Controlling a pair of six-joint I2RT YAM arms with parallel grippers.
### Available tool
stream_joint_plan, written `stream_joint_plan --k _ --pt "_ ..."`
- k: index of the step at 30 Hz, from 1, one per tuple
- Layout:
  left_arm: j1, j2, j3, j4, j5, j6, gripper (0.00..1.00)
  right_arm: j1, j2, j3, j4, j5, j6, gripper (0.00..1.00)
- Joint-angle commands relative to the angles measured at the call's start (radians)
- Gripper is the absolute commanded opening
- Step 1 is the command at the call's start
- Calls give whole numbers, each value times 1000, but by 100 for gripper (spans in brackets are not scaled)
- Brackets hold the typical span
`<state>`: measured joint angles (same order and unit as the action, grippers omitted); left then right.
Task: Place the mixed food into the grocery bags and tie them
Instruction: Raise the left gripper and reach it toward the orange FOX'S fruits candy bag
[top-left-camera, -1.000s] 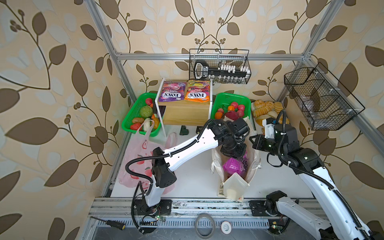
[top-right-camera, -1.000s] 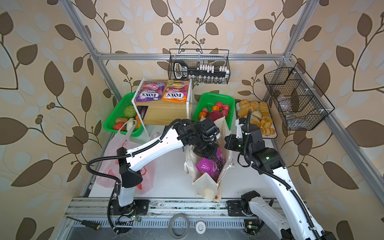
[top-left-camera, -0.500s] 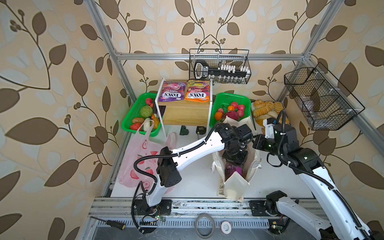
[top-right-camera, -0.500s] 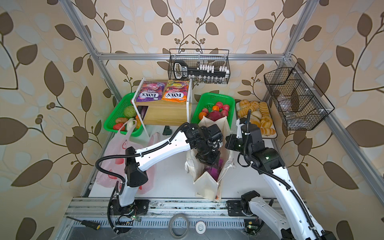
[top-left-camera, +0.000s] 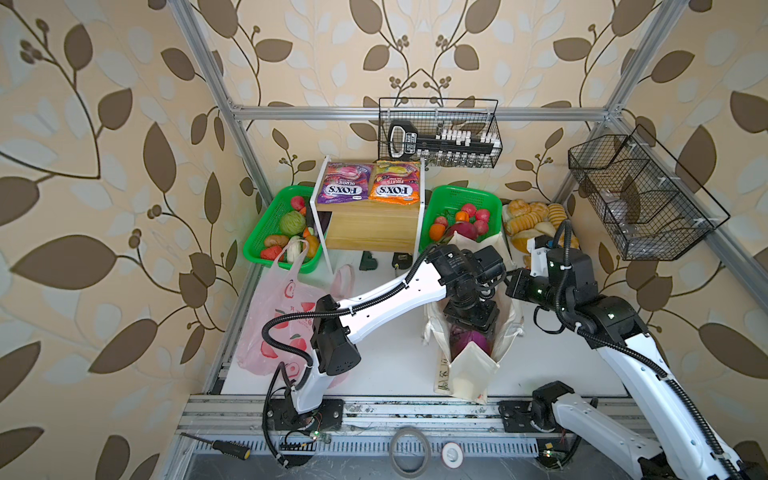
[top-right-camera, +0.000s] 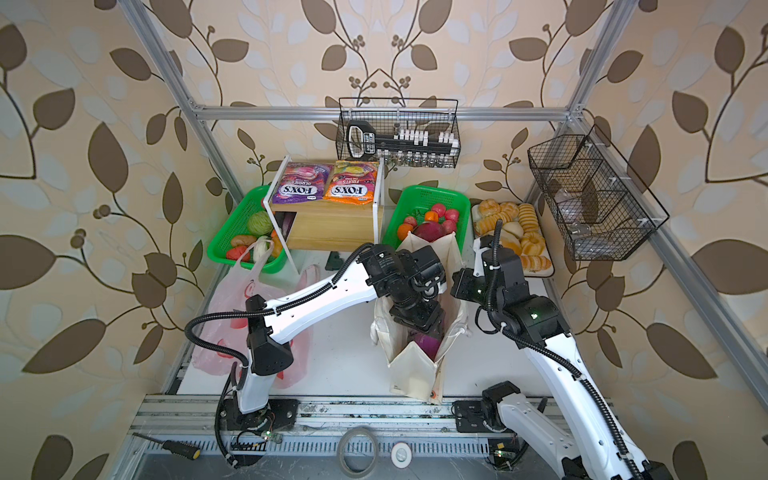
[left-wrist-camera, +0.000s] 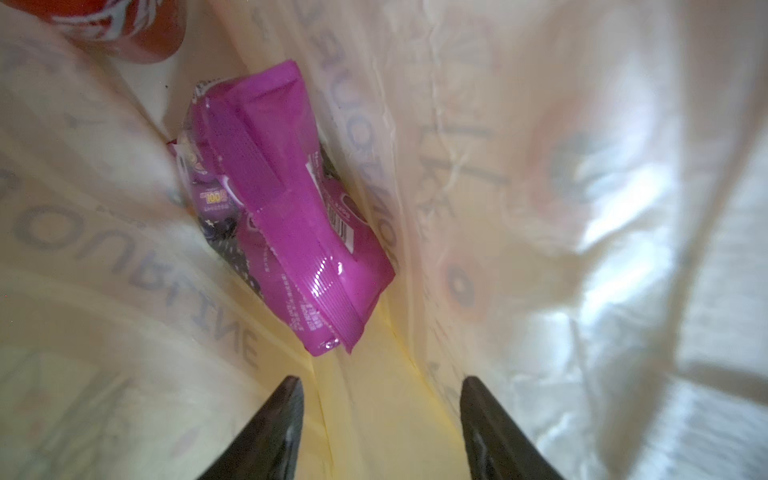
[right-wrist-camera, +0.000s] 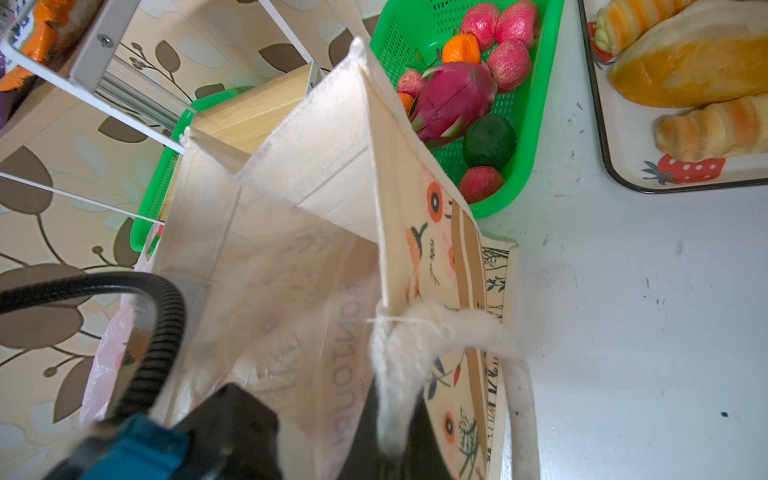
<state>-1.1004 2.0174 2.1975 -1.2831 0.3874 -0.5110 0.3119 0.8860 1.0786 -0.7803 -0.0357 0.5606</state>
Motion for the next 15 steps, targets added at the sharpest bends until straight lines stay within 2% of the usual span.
stream_joint_plan --k 1,4,6,10,13,15 --pt "-8 -151 42 33 -30 37 64 -3 -14 -7 36 25 -8 0" --pt "-7 -252 -7 119 -114 61 66 -5 -21 -13 50 7 -16 0" --pt "-6 -323 -63 174 -191 79 69 -9 -26 -14 61 -11 -20 6" --pt "20 -461 -207 280 -325 108 75 -16 -33 -11 77 -36 -28 25" --pt "93 -558 -305 361 -331 96 76 -23 -41 -3 86 -42 -30 40" --pt "184 -635 -370 409 -307 82 75 -29 -48 10 87 -51 -41 48"
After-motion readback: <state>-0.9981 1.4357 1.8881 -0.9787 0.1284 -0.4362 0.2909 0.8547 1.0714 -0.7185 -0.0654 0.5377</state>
